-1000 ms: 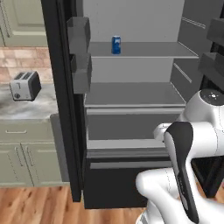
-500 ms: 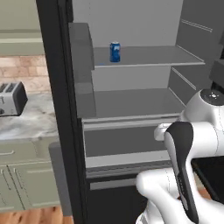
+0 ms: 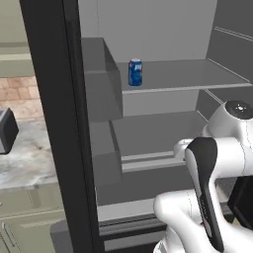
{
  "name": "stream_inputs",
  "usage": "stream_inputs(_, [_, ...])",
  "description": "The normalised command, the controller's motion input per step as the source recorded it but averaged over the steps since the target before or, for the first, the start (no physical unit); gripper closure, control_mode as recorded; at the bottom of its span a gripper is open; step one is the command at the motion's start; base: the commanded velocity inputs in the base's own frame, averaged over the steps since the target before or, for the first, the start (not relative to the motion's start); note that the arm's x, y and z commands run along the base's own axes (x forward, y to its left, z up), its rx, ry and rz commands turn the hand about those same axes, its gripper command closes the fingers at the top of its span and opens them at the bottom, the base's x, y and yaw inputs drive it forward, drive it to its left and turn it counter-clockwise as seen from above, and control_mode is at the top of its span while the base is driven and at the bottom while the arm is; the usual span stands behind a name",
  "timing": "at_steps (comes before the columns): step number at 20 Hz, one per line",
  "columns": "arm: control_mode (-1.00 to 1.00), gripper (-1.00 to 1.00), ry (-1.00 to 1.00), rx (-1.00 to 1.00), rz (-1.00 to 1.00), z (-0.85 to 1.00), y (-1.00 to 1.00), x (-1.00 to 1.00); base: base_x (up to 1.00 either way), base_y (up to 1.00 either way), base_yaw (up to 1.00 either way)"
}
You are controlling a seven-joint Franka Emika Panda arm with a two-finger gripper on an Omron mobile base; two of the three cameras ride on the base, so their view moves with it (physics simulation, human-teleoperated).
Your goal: Open the fridge, grab two sodas, and place both sodas inside the bowl with ice on the dining counter.
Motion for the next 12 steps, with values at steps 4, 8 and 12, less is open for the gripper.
stream_inputs(4, [1.0, -1.0, 0.0, 0.0, 0.0, 0.0, 0.0, 0.0, 0.59, 0.35, 0.0])
stream_inputs(8, [-1.0, -1.0, -0.09, 0.0, 0.02, 0.08, 0.08, 0.0, 0.2, 0.29, 0.03])
stream_inputs(12, [-1.0, -1.0, -0.45, 0.0, 0.08, 0.57, 0.31, -0.04, 0.0, 0.0, 0.0])
